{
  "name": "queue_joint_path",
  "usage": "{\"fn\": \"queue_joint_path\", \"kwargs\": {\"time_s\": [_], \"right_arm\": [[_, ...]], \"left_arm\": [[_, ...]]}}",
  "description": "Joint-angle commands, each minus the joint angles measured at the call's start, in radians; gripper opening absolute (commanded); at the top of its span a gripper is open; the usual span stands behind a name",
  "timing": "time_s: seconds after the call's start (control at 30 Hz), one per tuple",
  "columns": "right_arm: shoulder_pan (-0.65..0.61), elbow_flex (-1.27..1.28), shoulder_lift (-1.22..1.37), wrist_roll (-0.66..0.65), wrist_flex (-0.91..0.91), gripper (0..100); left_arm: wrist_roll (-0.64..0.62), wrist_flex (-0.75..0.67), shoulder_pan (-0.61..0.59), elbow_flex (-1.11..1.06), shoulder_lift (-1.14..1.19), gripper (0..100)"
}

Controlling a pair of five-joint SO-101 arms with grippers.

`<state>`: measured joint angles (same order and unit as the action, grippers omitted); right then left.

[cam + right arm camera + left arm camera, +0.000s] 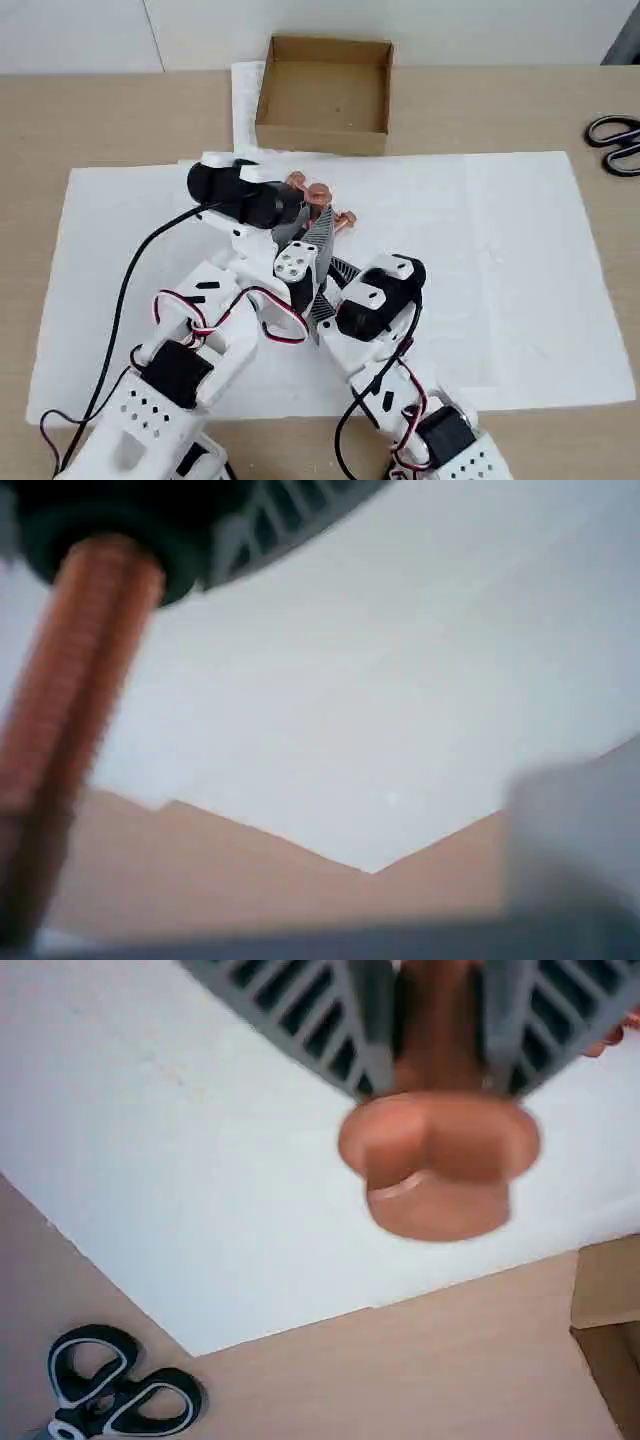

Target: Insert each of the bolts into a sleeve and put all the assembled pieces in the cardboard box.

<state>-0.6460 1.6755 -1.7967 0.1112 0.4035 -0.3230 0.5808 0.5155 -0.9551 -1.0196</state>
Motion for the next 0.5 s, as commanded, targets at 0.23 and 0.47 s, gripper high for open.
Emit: {"fn": "queue_joint_path", "kwargs": {"time_s": [0.23, 0.47], "right_arm": [[-0.004, 0.009, -0.007, 0.012, -0.012, 0.4], [-0.002, 0.009, -0.007, 0.012, -0.012, 0.4]], "left_arm": [[-0.006, 0.057, 0.006, -0.004, -0.026, 0], [0.006, 0.092, 0.006, -0.013, -0.078, 0]]}}
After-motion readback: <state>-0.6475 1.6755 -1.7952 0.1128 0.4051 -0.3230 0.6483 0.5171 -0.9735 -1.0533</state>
